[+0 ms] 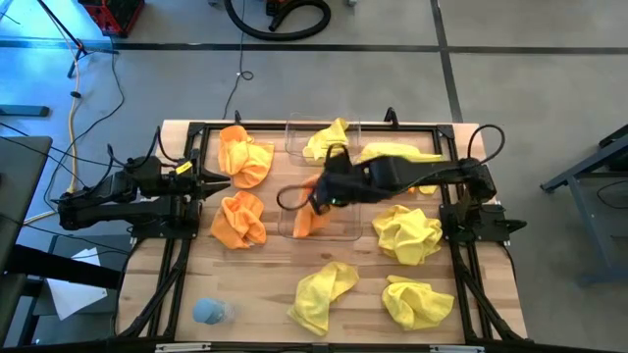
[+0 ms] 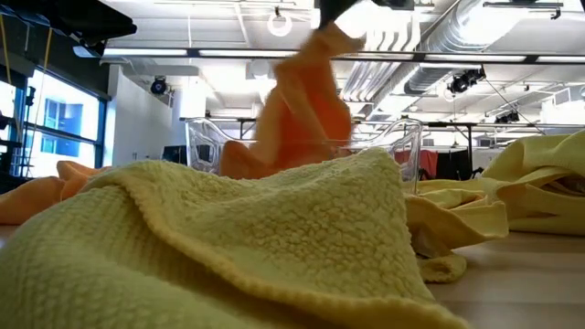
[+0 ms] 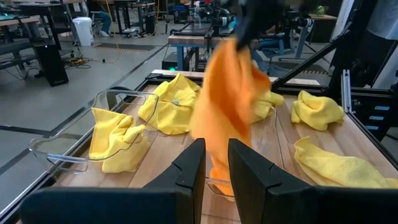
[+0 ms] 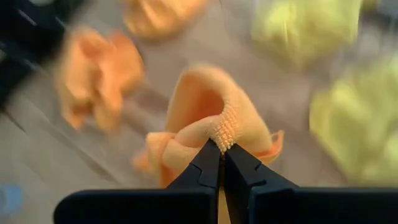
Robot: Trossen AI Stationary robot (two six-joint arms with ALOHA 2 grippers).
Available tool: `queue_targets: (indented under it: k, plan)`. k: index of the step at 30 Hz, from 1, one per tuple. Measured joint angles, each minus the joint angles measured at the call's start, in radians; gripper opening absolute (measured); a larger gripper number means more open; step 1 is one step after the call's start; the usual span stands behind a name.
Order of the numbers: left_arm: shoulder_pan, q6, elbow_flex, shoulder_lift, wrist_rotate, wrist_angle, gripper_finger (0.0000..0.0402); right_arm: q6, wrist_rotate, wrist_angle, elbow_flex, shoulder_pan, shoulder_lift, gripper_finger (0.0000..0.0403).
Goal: Sort microfiber towel by color & place in baskets
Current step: Put the orange microfiber towel into the bottom transparent bin
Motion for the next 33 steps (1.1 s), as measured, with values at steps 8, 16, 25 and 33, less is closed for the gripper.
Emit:
queue_targets:
  k: [8, 16, 25, 33]
  plan:
    - [0.0, 0.0, 0.0, 0.0, 0.0, 0.0, 0.0055, 0.164, -0.144, 0.28, -0.269, 0.01, 0.0, 0.0]
    - [0.0, 0.0, 0.0, 0.0, 0.0, 0.0, 0.0055, 0.17, -0.233, 0.648, -0.49, -0.058, 0.025, 0.0]
    - [0.0, 0.0, 0.0, 0.0, 0.0, -0.001, 0.0055, 0.191, -0.284, 0.629, -0.512, -0.085, 0.163, 0.0]
    - [0.0, -0.001, 0.0, 0.0, 0.0, -0.002, 0.0055, 0.187, -0.298, 0.645, -0.508, -0.088, 0.212, 0.0012]
